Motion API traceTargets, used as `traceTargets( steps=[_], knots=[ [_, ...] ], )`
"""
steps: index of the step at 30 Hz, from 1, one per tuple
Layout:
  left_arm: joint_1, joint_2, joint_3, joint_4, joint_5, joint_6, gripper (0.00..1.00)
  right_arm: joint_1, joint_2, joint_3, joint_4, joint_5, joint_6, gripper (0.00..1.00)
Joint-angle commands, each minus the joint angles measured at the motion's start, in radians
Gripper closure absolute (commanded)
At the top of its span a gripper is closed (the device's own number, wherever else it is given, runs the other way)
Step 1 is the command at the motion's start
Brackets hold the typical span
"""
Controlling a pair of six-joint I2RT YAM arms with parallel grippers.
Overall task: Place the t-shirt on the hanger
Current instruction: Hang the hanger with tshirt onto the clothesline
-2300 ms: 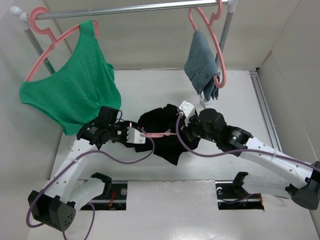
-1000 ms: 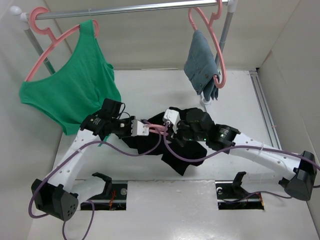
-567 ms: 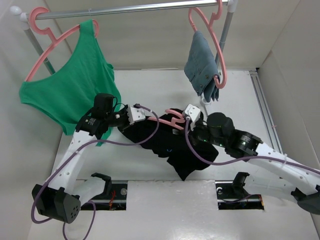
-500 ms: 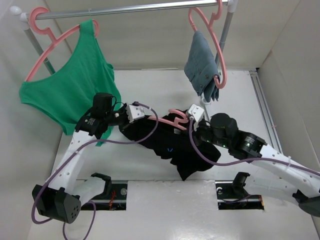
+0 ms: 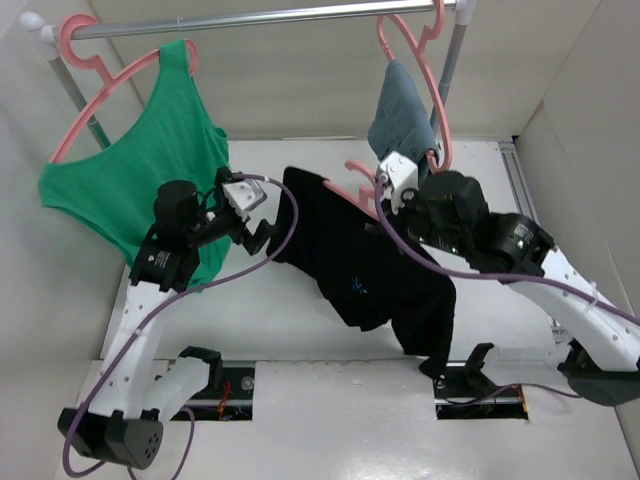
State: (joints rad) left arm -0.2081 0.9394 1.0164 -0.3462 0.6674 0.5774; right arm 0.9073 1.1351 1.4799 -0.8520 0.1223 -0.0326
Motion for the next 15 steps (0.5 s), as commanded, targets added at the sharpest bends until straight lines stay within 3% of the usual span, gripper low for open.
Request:
traceTargets(
  steps=[1, 5, 10, 15],
  knots=[
    [0.001, -0.086, 0.079, 0.232, -0.078, -0.247, 0.0, -0.002, 0.093, 0.253, -0.091, 0.114, 0.013, 1.0],
    [0.001, -0.135, 0.09, 0.306, -0.196, -0.364, 0.0, -0.002, 0.238, 0.521, -0.173, 0.222, 0.013, 1.0],
    [0.001, -0.179, 0.09, 0.319, -0.238, -0.387, 0.0, -0.063, 0.437, 0.892, -0.188, 0.286, -0.019, 1.0],
    [0.001, -0.232, 0.051, 0.3, -0.27, -0.387, 0.0, -0.153, 0.5, 1.001, -0.017, 0.272, -0.056, 1.0]
  ],
)
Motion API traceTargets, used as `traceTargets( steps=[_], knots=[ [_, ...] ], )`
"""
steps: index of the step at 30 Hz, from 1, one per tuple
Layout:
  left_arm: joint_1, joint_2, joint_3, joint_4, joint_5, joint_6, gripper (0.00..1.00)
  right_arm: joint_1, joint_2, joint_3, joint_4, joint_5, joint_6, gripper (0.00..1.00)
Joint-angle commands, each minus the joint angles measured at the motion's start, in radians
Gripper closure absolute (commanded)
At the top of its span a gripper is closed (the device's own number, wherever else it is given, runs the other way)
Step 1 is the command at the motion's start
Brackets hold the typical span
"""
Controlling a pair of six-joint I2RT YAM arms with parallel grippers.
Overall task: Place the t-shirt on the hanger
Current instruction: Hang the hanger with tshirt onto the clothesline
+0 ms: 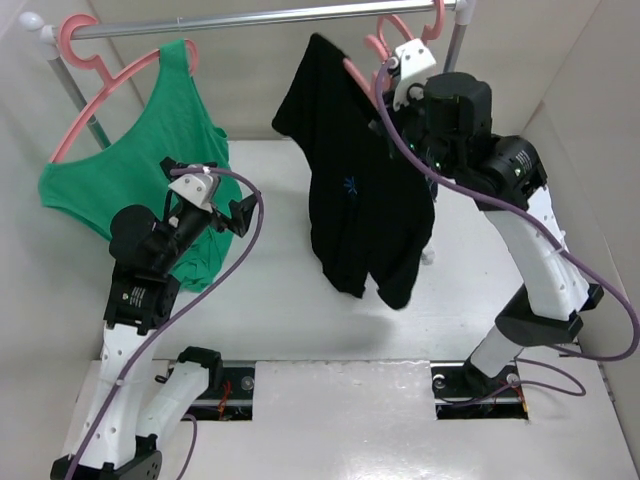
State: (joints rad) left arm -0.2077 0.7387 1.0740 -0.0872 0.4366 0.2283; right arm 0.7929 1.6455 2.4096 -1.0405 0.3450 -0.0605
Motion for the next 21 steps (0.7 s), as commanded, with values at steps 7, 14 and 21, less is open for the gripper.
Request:
traceTargets(
  steps=[7, 14, 21],
  knots=[
    [0.001, -0.097, -0.089, 0.032, -0.073, -0.038, 0.0, -0.11, -0.001, -0.01, 0.459, -0.011, -0.038, 1.0],
    [0.001, -0.119, -0.135, 0.032, -0.073, -0.05, 0.0, -0.097, 0.077, 0.01, 0.542, -0.094, -0.073, 1.0],
    [0.001, -0.128, -0.184, 0.009, -0.085, -0.07, 0.0, -0.024, 0.111, -0.027, 0.694, 0.001, -0.073, 1.0]
  ],
)
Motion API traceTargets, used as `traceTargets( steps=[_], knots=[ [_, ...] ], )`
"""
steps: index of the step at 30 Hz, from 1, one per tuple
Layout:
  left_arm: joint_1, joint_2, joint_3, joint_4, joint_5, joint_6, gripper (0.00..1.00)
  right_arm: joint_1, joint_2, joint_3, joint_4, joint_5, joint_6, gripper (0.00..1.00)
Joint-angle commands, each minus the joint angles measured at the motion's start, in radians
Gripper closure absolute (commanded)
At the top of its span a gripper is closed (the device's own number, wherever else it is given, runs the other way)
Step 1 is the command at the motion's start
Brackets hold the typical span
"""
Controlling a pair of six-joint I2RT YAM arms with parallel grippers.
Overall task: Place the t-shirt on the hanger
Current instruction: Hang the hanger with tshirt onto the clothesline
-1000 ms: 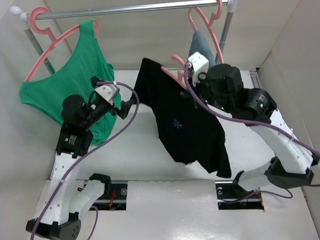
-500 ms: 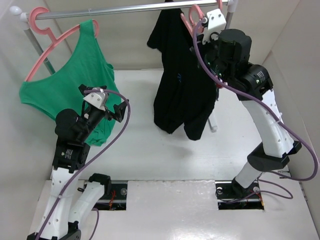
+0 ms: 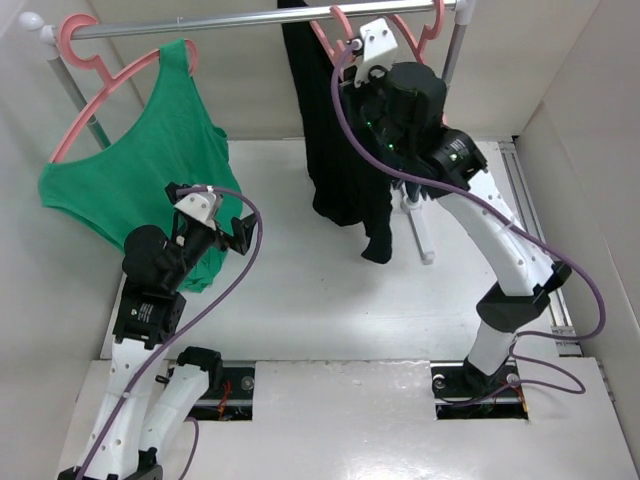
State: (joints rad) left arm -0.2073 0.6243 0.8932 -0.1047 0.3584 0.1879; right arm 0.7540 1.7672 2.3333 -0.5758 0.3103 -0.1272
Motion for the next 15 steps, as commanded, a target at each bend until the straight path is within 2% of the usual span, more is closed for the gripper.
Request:
traceTargets(
  steps=[1, 5, 10, 15],
  knots=[
    [0.0, -0.014, -0.004, 0.017, -0.007, -0.03, 0.0, 0.015, -0.002, 0.063, 0.229, 0.061, -0.006, 1.0],
    [0.0, -0.023, -0.014, 0.017, -0.007, -0.021, 0.0, 0.005, 0.017, 0.064, 0.29, 0.084, -0.006, 1.0],
    [0.0, -0.023, -0.023, 0.017, -0.016, -0.031, 0.0, -0.005, 0.115, 0.156, 0.277, 0.095, -0.006, 1.0],
    [0.0, -0.032, -0.023, 0.005, -0.016, -0.005, 0.0, -0.027, 0.14, 0.144, 0.258, 0.133, -0.006, 1.0]
  ],
)
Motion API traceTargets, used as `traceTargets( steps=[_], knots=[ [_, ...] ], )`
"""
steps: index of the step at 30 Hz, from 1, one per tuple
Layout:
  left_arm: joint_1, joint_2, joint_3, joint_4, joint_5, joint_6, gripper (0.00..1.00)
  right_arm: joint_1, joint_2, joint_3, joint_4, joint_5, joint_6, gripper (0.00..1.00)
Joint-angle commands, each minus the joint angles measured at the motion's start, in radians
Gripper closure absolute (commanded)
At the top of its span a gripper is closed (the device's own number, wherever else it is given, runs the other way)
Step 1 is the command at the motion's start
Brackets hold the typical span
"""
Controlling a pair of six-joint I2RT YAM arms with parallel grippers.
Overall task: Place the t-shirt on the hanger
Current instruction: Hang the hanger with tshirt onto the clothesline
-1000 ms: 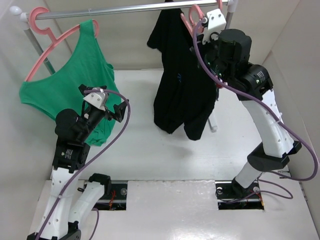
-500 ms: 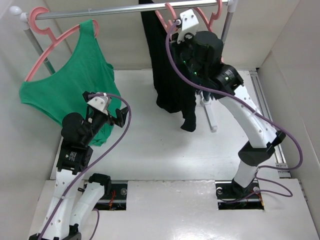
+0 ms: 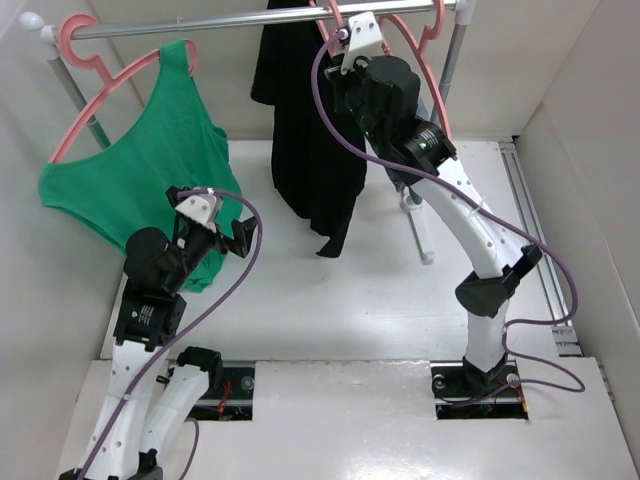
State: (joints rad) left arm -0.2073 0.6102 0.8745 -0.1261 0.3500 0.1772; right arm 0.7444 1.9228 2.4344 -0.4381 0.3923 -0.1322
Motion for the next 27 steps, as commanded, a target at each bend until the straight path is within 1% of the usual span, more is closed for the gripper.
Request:
traceTargets(
  steps=[1, 5, 7, 14, 17, 20, 23, 24, 27],
  knots=[
    [0.0, -0.018, -0.005, 0.026, -0.019, 0.005, 0.0, -0.017, -0.046, 0.011, 0.121, 0.066, -0.001, 1.0],
    [0.0, -0.027, -0.016, 0.017, -0.028, 0.005, 0.0, -0.04, -0.122, -0.08, 0.157, 0.111, -0.001, 1.0],
    [0.0, -0.027, -0.025, 0.017, -0.028, 0.005, 0.0, -0.066, -0.142, -0.09, 0.157, 0.134, -0.001, 1.0],
    [0.0, -0.017, -0.025, 0.036, -0.019, 0.005, 0.0, -0.137, -0.173, -0.09, 0.11, 0.123, 0.008, 1.0],
    [0.0, -0.017, -0.025, 0.036, -0.019, 0.005, 0.0, -0.174, -0.159, -0.091, 0.084, 0.048, 0.034, 1.0],
    [0.0, -0.017, -0.025, 0.036, -0.019, 0.005, 0.0, -0.223, -0.116, -0.046, 0.035, -0.025, 0.069, 1.0],
    [0.0, -0.017, -0.025, 0.036, -0.019, 0.015, 0.0, -0.253, -0.067, 0.012, 0.001, -0.082, 0.069, 1.0],
    [0.0, -0.017, -0.025, 0.036, -0.019, 0.015, 0.0, -0.254, -0.056, 0.024, 0.001, -0.122, 0.069, 1.0],
    [0.0, -0.017, -0.025, 0.036, -0.019, 0.015, 0.0, -0.263, -0.025, 0.045, -0.034, -0.168, 0.078, 1.0]
  ],
)
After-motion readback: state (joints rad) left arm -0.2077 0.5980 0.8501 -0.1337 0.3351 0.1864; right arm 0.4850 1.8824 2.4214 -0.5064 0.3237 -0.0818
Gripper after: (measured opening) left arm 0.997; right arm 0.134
